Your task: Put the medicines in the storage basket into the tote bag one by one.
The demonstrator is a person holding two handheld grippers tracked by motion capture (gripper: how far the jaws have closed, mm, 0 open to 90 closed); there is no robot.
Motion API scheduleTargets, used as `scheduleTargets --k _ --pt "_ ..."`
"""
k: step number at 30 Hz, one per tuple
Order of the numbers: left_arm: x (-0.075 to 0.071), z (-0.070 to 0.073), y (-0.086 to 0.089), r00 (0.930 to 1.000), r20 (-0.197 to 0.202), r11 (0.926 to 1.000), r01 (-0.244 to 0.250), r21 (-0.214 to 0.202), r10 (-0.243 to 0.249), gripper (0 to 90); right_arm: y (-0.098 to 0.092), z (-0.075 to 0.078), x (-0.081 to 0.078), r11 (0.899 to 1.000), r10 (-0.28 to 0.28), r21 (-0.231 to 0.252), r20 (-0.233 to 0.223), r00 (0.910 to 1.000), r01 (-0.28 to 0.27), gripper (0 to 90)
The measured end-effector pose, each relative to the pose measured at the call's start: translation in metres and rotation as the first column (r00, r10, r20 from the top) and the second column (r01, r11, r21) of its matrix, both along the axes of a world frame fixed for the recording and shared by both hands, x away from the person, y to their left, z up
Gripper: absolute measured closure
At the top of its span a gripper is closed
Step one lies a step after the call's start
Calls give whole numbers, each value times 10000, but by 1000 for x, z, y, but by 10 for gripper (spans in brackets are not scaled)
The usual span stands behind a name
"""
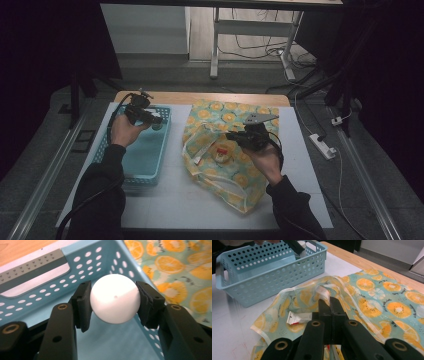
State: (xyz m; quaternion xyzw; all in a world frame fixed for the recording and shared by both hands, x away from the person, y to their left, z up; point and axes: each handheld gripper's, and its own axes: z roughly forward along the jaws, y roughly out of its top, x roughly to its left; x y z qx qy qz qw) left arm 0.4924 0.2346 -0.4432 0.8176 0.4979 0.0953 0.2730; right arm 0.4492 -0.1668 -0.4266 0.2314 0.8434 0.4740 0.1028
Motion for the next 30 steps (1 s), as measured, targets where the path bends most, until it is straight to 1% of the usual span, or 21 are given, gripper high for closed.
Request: scheduleTargets --k 9,14,19,23,26,30 --pt "-16 20 -6 9986 440 9993 316 -174 -308 504 0 0 0 10000 6 -12 -7 10000 -6 900" --pt "-25 26 -13 9964 585 9978 622 -241 -607 504 0 0 0 10000 -11 1 -5 10000 11 900" --pt "-35 32 -24 9912 840 9938 1055 -356 -1022 504 0 -1 0 10000 -16 26 -24 10000 16 900" --pt "-41 35 -33 9870 920 9899 1359 -404 -1317 504 0 -1 0 10000 -32 5 -47 10000 32 900" --pt "-46 36 -42 9824 945 9853 1656 -423 -1611 504 0 -1 1 10000 -26 11 -63 10000 27 900" --pt "-53 34 -56 9739 979 9768 2099 -434 -2049 504 0 -1 1 10000 -33 23 -96 9999 33 900"
